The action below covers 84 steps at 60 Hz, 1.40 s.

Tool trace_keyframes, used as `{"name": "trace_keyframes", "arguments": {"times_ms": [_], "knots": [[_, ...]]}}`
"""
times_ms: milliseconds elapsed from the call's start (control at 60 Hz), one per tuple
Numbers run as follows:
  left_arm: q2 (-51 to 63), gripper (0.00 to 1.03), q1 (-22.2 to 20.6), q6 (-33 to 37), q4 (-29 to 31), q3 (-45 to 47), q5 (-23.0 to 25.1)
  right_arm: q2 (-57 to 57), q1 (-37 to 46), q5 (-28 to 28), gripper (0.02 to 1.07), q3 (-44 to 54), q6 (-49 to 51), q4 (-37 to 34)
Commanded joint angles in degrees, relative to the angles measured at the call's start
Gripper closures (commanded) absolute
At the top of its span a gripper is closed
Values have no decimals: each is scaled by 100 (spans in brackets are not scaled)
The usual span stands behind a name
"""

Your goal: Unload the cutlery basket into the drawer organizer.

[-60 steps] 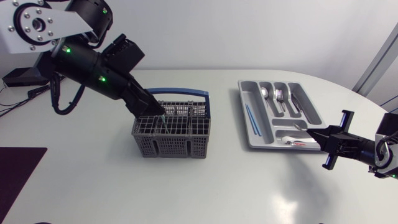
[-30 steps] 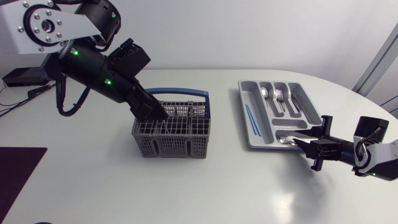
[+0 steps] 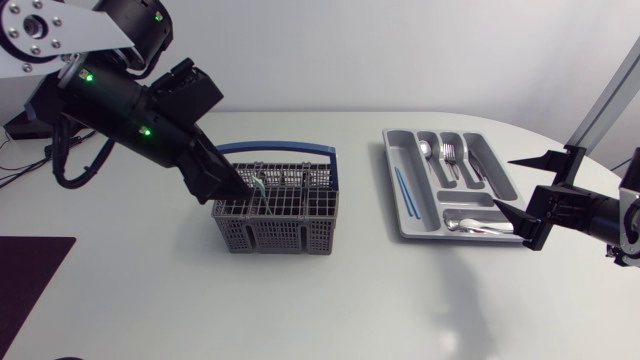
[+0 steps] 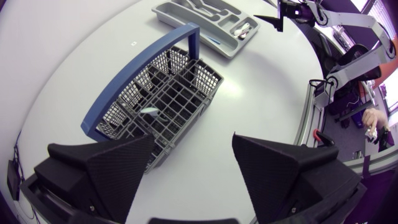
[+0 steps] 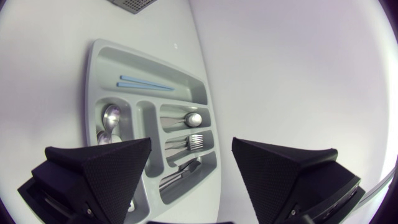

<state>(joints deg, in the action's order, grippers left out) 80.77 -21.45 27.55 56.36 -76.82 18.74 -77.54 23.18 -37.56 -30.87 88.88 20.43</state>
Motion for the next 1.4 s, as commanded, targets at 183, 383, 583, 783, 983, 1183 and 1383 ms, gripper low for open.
{"name": "trace_keyframes", "arguments": {"times_ms": [183,383,583,783,983,1183,1383], "knots": [[-1011,15,-245,2149,-310,712,-784,1065,-903,645,10,301,-1075,-566],[-1248,15,-166,4241,-837,1406,-767,1865,-1878,1365,10,530,-1593,-935],[-774,16,-8,5445,-1356,1538,-767,2445,-2582,1805,10,521,-2402,-1524],[-308,20,-26,6025,-1997,1547,-767,2955,-3452,2306,10,943,-3070,-1621],[211,22,-52,6394,-2252,1301,-828,2999,-3680,2473,10,1092,-3360,-1533],[659,27,-114,6570,-2393,914,-916,3016,-3689,2455,10,1180,-3465,-1524],[984,36,-201,6728,-2489,694,-1074,3034,-3698,2447,10,1250,-3465,-1498]]}}
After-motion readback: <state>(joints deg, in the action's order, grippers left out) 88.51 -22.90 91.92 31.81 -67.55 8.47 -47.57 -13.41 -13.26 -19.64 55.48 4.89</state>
